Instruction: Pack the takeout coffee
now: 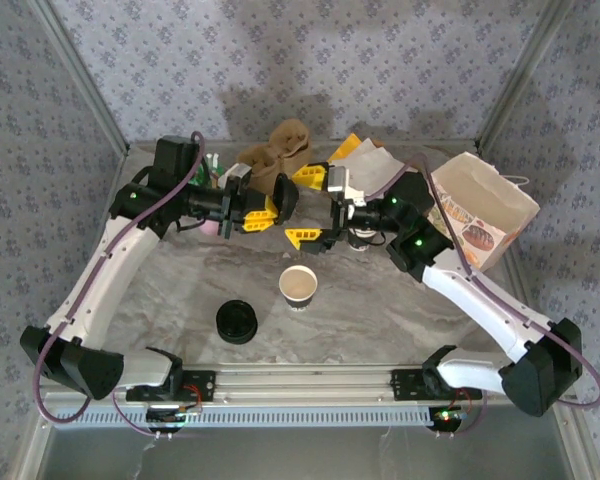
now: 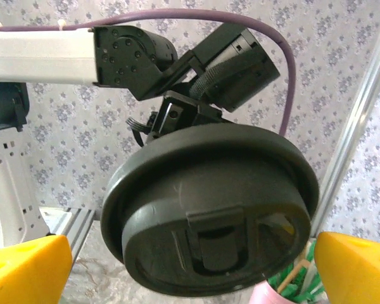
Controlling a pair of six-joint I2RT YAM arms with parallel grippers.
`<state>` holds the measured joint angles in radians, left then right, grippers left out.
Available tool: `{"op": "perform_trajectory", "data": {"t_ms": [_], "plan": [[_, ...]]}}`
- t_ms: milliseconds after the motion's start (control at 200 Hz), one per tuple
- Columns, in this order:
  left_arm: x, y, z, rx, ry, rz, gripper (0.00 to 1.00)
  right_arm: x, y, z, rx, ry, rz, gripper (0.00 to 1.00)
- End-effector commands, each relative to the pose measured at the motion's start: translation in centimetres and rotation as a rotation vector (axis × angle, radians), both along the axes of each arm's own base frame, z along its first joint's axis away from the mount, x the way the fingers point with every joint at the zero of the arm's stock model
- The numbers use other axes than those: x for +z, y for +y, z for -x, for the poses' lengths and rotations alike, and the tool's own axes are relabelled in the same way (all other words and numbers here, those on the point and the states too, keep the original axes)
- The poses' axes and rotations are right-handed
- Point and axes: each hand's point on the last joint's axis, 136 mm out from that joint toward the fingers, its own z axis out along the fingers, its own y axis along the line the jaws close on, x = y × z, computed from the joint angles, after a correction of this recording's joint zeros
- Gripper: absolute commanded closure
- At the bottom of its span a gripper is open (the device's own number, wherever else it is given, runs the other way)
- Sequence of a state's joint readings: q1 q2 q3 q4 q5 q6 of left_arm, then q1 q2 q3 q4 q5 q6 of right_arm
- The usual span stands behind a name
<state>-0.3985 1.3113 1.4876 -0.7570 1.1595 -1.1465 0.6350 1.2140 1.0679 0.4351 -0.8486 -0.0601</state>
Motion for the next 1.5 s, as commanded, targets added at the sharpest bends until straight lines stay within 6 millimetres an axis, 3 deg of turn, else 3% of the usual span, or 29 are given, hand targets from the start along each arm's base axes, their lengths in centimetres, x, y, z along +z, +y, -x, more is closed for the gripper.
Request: {"op": "perform_trajectory", "data": {"t_ms": [0, 205, 540, 560, 650, 939, 1184, 1499], "plan": [[1.7, 0.1, 0.5, -0.019, -0.031, 0.032, 0.86, 2.5, 0.4, 1.3, 0.06, -0.044, -0.046, 0.0], [2.2, 0.2, 0.6, -0.02, -0.042, 0.038, 0.87, 3.2, 1.0, 1.6, 0.097, -0.042, -0.054, 0.0], [2.8, 0.3, 1.0, -0.022, -0.058, 0.045, 0.87, 2.8, 1.7, -0.1, 0.086, -0.02, -0.052, 0.0], [2.8, 0.3, 1.0, -0.022, -0.059, 0.045, 0.87, 4.0, 1.6, 0.0, 0.092, -0.044, -0.068, 0.0], [2.9, 0.2, 0.9, -0.024, -0.059, 0.047, 0.87, 4.3, 1.8, 0.1, 0.117, -0.042, -0.068, 0.0], [3.1, 0.2, 0.8, -0.025, -0.06, 0.049, 0.87, 4.6, 0.8, -1.0, 0.1, -0.031, -0.074, 0.0], [3.4, 0.0, 0.4, -0.022, -0.062, 0.049, 0.87, 4.4, 1.1, 0.2, 0.21, -0.023, -0.045, 0.0], [3.9, -0.1, 0.4, -0.026, -0.057, 0.054, 0.87, 4.7, 1.9, 0.3, 0.275, -0.027, -0.043, 0.0]]}}
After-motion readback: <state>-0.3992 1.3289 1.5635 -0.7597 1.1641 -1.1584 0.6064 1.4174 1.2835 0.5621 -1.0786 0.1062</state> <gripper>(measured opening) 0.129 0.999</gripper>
